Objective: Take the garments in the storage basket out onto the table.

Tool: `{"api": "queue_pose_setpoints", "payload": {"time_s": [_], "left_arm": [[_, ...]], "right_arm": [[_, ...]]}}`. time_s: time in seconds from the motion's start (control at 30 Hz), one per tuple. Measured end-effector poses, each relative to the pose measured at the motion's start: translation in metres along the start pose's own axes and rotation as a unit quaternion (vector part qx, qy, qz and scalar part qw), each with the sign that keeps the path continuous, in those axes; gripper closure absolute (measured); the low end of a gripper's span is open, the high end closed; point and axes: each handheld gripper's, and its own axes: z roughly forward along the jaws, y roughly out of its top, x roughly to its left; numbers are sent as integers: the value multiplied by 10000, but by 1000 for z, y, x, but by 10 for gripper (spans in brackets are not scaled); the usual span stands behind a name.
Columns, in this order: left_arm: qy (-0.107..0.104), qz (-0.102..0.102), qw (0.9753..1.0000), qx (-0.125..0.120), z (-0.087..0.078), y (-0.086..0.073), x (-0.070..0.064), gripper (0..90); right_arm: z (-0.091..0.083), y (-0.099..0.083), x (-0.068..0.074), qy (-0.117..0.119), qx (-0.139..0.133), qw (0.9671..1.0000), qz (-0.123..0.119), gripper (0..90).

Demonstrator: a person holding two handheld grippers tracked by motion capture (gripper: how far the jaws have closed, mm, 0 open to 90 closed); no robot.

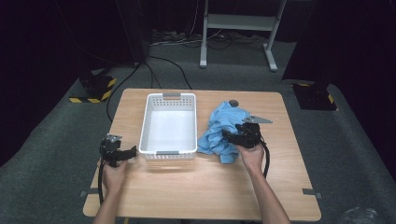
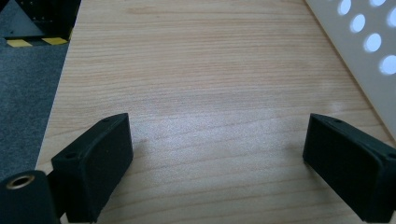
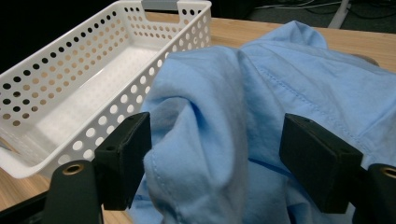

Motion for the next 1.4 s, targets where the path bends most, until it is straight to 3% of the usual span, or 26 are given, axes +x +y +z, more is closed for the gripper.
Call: {"api": "queue_pose_setpoints", "payload": {"time_s": [0.47,1.4], "left_arm": [[2,0,10000,-1,0,0,0,85],[6,1,10000,0,0,0,0,85]], "right_arm": [[-14,1,-7,-58,-94,9999,-13,253],[-41,4,-20,-29,-538,9985,35,254]]}}
